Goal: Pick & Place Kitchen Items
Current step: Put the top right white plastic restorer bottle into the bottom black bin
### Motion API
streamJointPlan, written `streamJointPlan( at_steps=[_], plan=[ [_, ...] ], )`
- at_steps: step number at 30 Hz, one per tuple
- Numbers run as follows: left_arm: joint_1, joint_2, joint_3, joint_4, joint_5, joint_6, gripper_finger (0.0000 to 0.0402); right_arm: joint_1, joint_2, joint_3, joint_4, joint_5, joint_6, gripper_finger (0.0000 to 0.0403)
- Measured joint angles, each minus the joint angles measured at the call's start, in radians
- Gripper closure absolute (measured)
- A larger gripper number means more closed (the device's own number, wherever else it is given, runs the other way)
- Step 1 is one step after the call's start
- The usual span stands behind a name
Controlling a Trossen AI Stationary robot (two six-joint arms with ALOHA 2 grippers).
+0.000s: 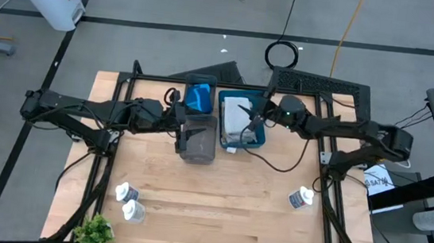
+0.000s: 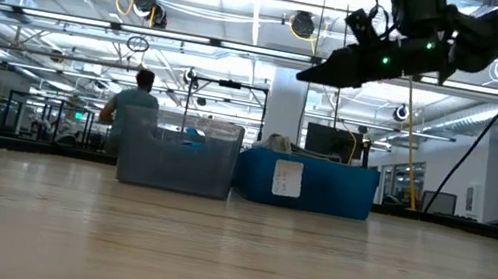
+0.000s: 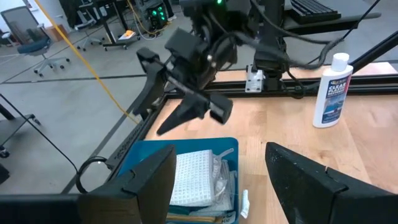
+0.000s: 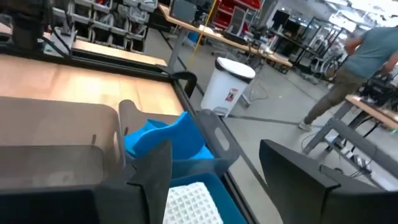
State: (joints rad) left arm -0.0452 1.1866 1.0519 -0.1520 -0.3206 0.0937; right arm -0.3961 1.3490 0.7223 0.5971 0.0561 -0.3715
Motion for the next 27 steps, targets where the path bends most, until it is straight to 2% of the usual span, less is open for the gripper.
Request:
streamJointPlan(
  at_steps=[7,15,18,21,23,27],
  plan=[
    [0.0,0.0,0.0,0.0,0.0,-0.002,0.0151,0.073,-0.175,0.0,-0.18,-0.004,0.046,0.0191],
    [0.0,0.0,0.0,0.0,0.0,-0.004,0.0151,0.247,-0.413,0.0,-0.435,-0.005,0.076,0.019],
    [0.0,0.0,0.0,0.0,0.0,-0.006,0.0151,0.342,-0.497,0.0,-0.506,-0.015,0.117,0.019],
    [0.0,0.0,0.0,0.0,0.0,-0.016,0.0151,0.448,-0.568,-0.001,-0.532,-0.098,0.136,0.0183],
    [0.0,0.0,0.0,0.0,0.0,-0.024,0.0151,0.529,-0.603,-0.001,-0.531,-0.138,0.153,0.0171],
    [0.0,0.0,0.0,-0.001,0.0,-0.047,0.0151,0.724,-0.639,0.001,-0.549,-0.133,0.176,0.0133]
  ],
)
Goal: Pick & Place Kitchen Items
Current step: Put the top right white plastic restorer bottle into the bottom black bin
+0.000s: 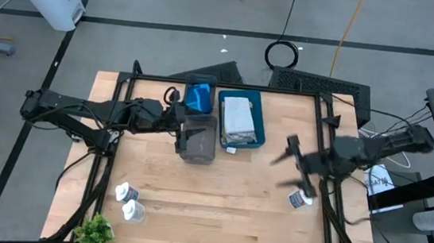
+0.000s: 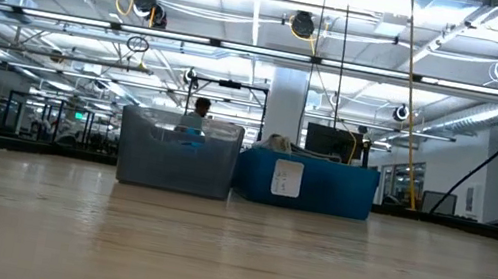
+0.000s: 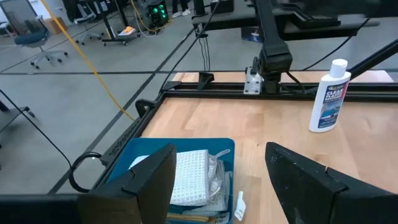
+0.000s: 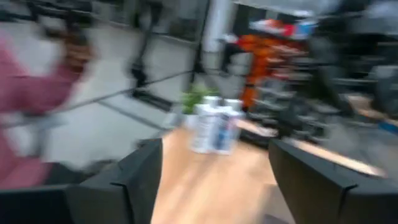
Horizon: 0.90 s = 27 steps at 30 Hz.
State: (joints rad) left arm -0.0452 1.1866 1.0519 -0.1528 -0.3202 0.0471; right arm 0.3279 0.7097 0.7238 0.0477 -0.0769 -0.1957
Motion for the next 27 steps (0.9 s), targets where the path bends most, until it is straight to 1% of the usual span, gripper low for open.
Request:
streamJointPlan(
  at_steps=[2,3,5,7,8,9,11,13,16,18,21,27],
  plan=[
    [0.0,0.0,0.0,0.0,0.0,-0.009,0.0151,0.102,0.003,0.04,-0.093,0.022,0.051,0.0113],
    [0.0,0.0,0.0,0.0,0.0,-0.016,0.0151,0.155,0.013,0.079,-0.167,0.066,0.083,0.0106],
    [0.0,0.0,0.0,0.0,0.0,-0.031,0.0151,0.263,0.045,0.18,-0.368,0.226,0.159,0.0099],
    [0.0,0.0,0.0,0.0,0.0,-0.032,0.0151,0.371,0.091,0.278,-0.622,0.402,0.291,0.0099],
    [0.0,0.0,0.0,0.0,0.0,-0.027,0.0151,0.42,0.118,0.317,-0.746,0.458,0.383,0.0101],
    [0.0,0.0,0.0,0.0,0.0,-0.022,0.0151,0.463,0.147,0.356,-0.865,0.487,0.477,0.0104],
    [0.0,0.0,0.0,0.0,0.0,-0.023,0.0151,0.531,0.206,0.414,-1.065,0.484,0.662,0.0112],
    [0.0,0.0,0.0,0.0,0.0,-0.027,0.0151,0.579,0.25,0.445,-1.205,0.459,0.814,0.012],
    [0.0,0.0,0.0,0.0,0.0,-0.02,0.0151,0.623,0.295,0.449,-1.272,0.393,0.955,0.0132],
    [0.0,0.0,0.0,0.0,0.0,-0.023,0.0151,0.631,0.317,0.449,-1.275,0.36,0.992,0.0139],
    [0.0,0.0,0.0,0.0,0.0,-0.024,0.0151,0.63,0.339,0.449,-1.281,0.36,1.024,0.0149],
    [0.0,0.0,0.0,0.0,0.0,-0.025,0.0151,0.629,0.372,0.449,-1.323,0.362,1.026,0.0164]
  ],
)
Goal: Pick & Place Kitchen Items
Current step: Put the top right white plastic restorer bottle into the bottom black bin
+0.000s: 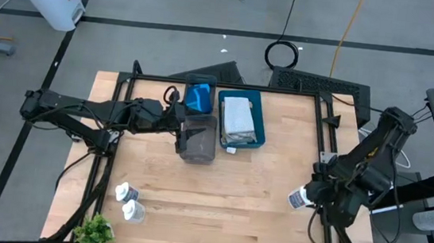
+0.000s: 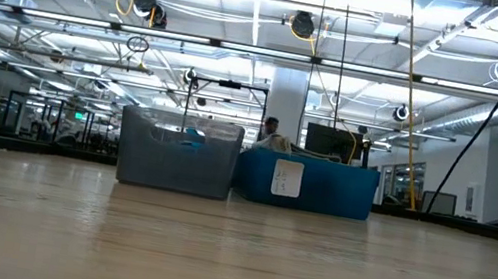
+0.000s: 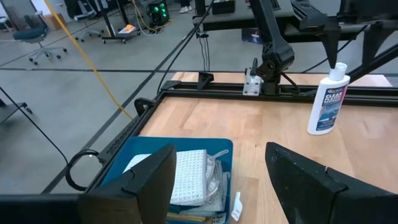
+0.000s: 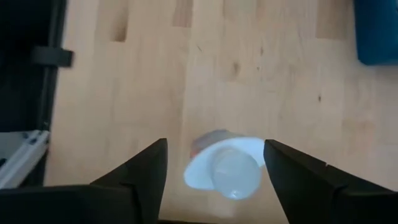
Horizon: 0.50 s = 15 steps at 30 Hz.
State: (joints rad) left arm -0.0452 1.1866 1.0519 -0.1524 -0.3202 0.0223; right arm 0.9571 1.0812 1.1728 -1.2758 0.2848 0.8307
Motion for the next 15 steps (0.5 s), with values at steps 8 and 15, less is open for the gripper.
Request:
streamJointPlan(
  at_steps=[8,15],
  plan=[
    [0.0,0.0,0.0,0.0,0.0,-0.002,0.0151,-0.001,0.003,0.0,-0.054,-0.001,0.085,0.0187],
    [0.0,0.0,0.0,0.0,0.0,-0.002,0.0151,-0.001,0.003,-0.014,-0.053,0.0,0.095,0.0199]
  ],
)
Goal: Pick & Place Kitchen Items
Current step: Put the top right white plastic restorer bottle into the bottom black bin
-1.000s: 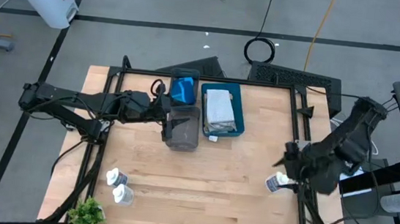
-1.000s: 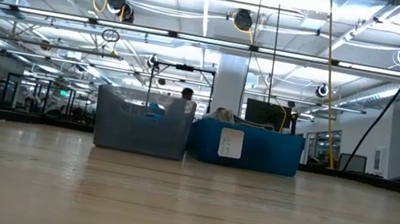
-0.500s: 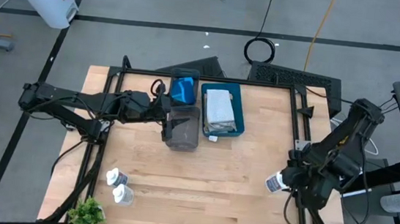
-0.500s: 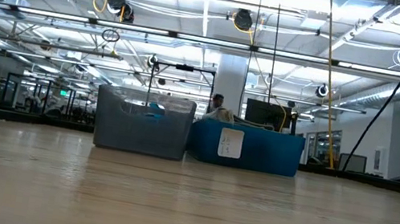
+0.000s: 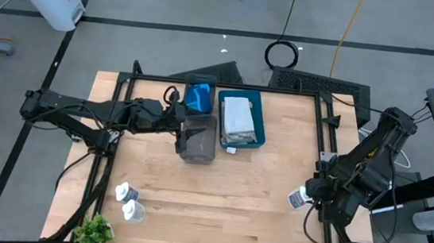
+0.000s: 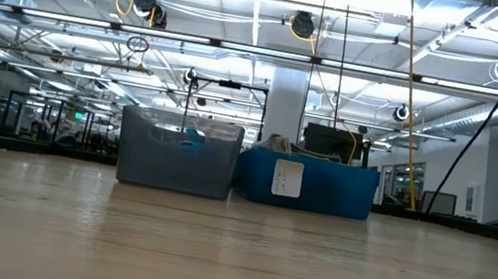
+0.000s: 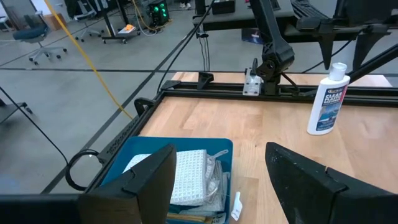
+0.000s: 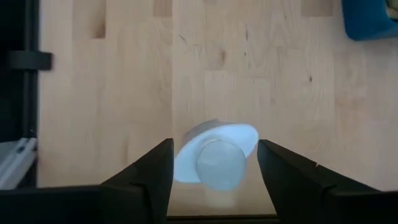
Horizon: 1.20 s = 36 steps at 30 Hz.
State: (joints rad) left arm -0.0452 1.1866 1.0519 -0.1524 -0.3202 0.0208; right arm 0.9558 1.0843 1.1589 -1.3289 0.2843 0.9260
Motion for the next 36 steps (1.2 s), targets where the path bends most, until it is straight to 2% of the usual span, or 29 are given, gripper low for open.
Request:
streamJointPlan(
  at_steps=[9,22,27,30,36],
  plan=[
    [0.0,0.0,0.0,0.0,0.0,0.0,0.0151,0.0,0.001,-0.045,0.0,-0.001,0.004,0.0216],
    [0.0,0.0,0.0,0.0,0.0,0.0,0.0151,-0.001,-0.001,-0.045,0.023,-0.028,0.005,0.031],
    [0.0,0.0,0.0,0.0,0.0,0.0,0.0151,-0.001,-0.001,-0.045,0.027,-0.031,-0.008,0.0316],
    [0.0,0.0,0.0,0.0,0.0,0.0,0.0151,-0.001,-0.001,-0.045,0.06,-0.03,-0.056,0.031],
    [0.0,0.0,0.0,0.0,0.0,0.0,0.0151,-0.008,0.0,-0.036,0.234,-0.026,-0.287,0.0317]
  ],
)
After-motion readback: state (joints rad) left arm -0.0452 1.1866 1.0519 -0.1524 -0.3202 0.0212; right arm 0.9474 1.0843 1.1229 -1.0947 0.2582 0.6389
